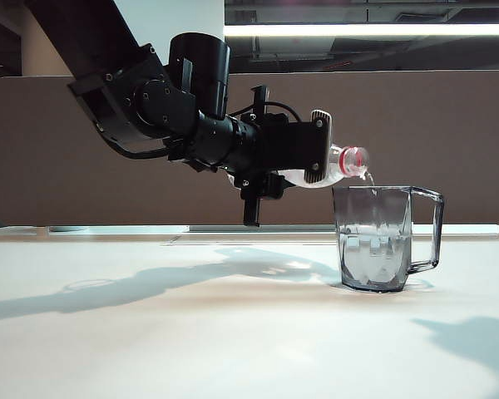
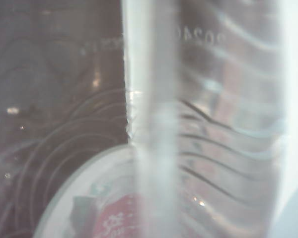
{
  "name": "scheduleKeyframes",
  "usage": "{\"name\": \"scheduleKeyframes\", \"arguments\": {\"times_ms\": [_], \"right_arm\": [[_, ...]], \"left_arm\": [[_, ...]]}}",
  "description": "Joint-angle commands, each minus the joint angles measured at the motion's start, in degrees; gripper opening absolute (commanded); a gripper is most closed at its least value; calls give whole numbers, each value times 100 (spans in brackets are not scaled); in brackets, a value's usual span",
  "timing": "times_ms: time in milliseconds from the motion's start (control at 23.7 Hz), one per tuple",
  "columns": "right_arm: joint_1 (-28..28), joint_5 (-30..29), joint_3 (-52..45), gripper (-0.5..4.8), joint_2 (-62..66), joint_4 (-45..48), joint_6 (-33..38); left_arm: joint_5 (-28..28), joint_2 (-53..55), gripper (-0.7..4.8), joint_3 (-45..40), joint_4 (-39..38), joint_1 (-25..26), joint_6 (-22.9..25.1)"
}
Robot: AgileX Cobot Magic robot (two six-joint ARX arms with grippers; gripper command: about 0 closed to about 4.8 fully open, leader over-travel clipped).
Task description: Pick up the mineral water bottle with the left hand on the table and pour water into the mug until it's half full.
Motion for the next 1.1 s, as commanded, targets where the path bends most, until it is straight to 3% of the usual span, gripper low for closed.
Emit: {"name": "scheduleKeyframes", "arguments": {"times_ms": [42, 506, 632, 717, 885, 1096], "right_arm": [[2, -24, 35, -2, -7, 90, -20], [2, -22, 35, -2, -7, 94, -20], [2, -22, 35, -2, -7, 94, -20], [2, -20, 35, -2, -7, 94, -20], [2, -22, 35, -2, -7, 90, -20], [2, -22, 35, -2, -7, 92, -20]], "left_arm": [[22, -81, 175, 46, 201, -17, -457], [22, -363, 174, 33, -17, -15, -2752], [22, -579, 174, -2, -295, 7, -3617], [22, -901, 174, -42, -990, 72, -4666], [24, -1204, 174, -98, -1735, 212, -5718], [22, -1834, 174, -846, -1563, 520, -7016]]}}
